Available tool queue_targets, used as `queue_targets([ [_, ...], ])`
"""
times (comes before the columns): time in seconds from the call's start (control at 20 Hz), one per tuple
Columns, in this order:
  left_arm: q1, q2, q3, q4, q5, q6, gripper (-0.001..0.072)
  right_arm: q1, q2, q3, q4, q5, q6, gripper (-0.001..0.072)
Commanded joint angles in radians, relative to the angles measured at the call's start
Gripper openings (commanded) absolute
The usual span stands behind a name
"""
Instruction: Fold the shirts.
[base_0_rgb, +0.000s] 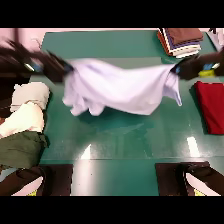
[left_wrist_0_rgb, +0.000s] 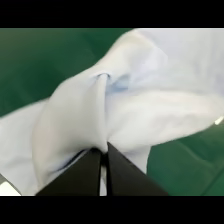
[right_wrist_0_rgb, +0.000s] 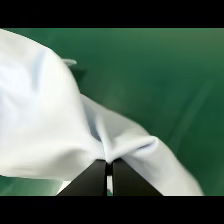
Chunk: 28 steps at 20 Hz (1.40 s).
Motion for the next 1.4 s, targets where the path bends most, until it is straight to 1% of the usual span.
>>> queue_targets([
  [0.0, -0.151, 0.004, -0.266, 0.015, -0.057, 0.006, 0.0023, 0.031, 0.016, -0.155, -0.059, 0.006, 0.039, 0.0016],
  [0.05, -0.193, 0.005, -0.333, 0.005, -0.072, 0.002, 0.0026, 0.021, 0.016, -0.179, -0.058, 0.006, 0.039, 0.0016],
  [0.1, -0.222, 0.005, -0.385, -0.032, -0.078, 0.000, 0.0266, 0.011, 0.016, -0.193, -0.057, 0.006, 0.039, 0.0016],
  [0.15, -0.233, 0.004, -0.419, -0.082, -0.070, -0.006, 0.0576, -0.004, 0.016, -0.203, -0.057, 0.005, 0.040, 0.0016],
  [0.2, -0.232, 0.005, -0.433, -0.124, -0.054, -0.007, 0.0601, -0.017, 0.016, -0.209, -0.056, 0.005, 0.041, 0.0016],
  [0.3, -0.191, 0.005, -0.394, -0.133, -0.026, -0.037, 0.0601, -0.040, 0.016, -0.211, -0.055, 0.008, 0.040, 0.0016],
  [0.35, -0.142, 0.005, -0.348, -0.134, -0.016, -0.044, 0.0601, -0.046, 0.016, -0.211, -0.055, 0.007, 0.040, 0.0016],
  [0.5, 0.052, 0.005, -0.245, -0.124, 0.084, -0.066, 0.0601, -0.046, 0.016, -0.211, -0.055, 0.005, 0.040, 0.0017],
  [0.55, 0.125, 0.002, -0.245, -0.102, 0.125, -0.097, 0.0600, -0.046, 0.016, -0.211, -0.055, 0.005, 0.040, 0.0017],
  [0.6, 0.187, -0.016, -0.246, -0.064, 0.128, -0.132, 0.0600, -0.046, 0.016, -0.211, -0.056, 0.004, 0.040, 0.0017],
  [0.65, 0.246, -0.053, -0.249, -0.023, 0.103, -0.158, 0.0601, -0.046, 0.015, -0.211, -0.056, -0.005, 0.040, 0.0016],
  [0.8, 0.359, -0.187, -0.320, -0.013, 0.026, -0.155, 0.0601, -0.046, 0.013, -0.211, -0.056, -0.029, 0.040, 0.0016],
  [0.95, 0.363, -0.277, -0.428, -0.024, 0.028, -0.154, 0.0600, -0.046, 0.004, -0.212, -0.056, -0.029, 0.040, 0.0016],
  [1.1, 0.304, -0.312, -0.512, -0.032, 0.090, -0.144, 0.0601, -0.046, 0.003, -0.212, -0.056, -0.039, 0.040, 0.0017],
  [1.25, 0.230, -0.332, -0.532, -0.031, 0.168, -0.148, 0.0600, -0.046, 0.003, -0.212, -0.056, -0.040, 0.040, 0.0016],
  [1.35, 0.202, -0.345, -0.531, -0.033, 0.185, -0.159, 0.0600, -0.046, 0.003, -0.212, -0.055, -0.040, 0.040, 0.0016],
])
